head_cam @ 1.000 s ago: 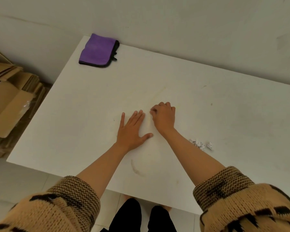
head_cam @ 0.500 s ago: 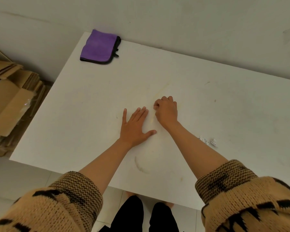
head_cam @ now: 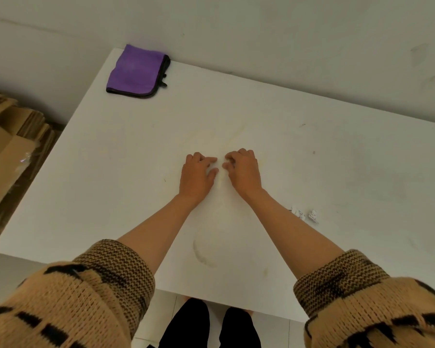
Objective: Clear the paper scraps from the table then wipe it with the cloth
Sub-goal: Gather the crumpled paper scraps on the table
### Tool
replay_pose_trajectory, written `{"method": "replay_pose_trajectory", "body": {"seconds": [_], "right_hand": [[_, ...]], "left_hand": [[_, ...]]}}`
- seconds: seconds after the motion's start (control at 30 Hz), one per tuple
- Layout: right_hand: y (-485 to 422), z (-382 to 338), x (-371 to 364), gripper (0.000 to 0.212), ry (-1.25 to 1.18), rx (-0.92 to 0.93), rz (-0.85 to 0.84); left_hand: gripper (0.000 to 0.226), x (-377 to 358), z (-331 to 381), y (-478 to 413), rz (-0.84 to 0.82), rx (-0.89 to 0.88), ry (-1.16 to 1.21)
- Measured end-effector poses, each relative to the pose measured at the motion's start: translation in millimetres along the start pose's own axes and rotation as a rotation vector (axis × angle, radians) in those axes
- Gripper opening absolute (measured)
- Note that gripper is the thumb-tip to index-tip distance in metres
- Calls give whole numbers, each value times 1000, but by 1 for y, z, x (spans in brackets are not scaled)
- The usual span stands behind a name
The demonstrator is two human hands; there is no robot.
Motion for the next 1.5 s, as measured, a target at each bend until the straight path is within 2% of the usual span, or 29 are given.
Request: {"method": "replay_pose_trajectory", "body": {"seconds": [0.1,0.23,0.5,0.63,0.73,0.97,1.17,1.37,1.5], "right_hand": [[-1,2,0,17,49,-23,27],[-4,-4,4,22,262,-16,26],[-8,-8,-13,21,453,120,-154],[-6,2,-10,24,248,62,-138],[0,10,2,22,45,5,-1],[11,11,4,18,-118,-26,134],[5,17,3,13,-227,-138,83],[7,22,4,13,-270,-108,52],[7,23,5,14,-296,-102,34]], "left_hand": [[28,-8,3,-8,-110,32,100],[24,-6,7,-13,-113,32,157],[18,-8,10,-17,-97,41,167],[17,-8,13,-18,-123,26,122],[12,-9,13,-20,-113,30,83],[14,-10,22,-23,-51,29,-43],[17,-14,34,-24,-11,-29,-267],[30,-27,43,-24,-69,-158,-582],[29,-29,43,-25,-118,-135,-558]]}}
Point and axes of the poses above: each hand's wrist, its own y-axis away from the middle knuckle, its own x-axis out of the back of the hand, z = x × y, the point moved 7 cm from there along -y, towards the middle knuckle, and after that the axes turned 11 degrees about x, right-handed, at the moved point
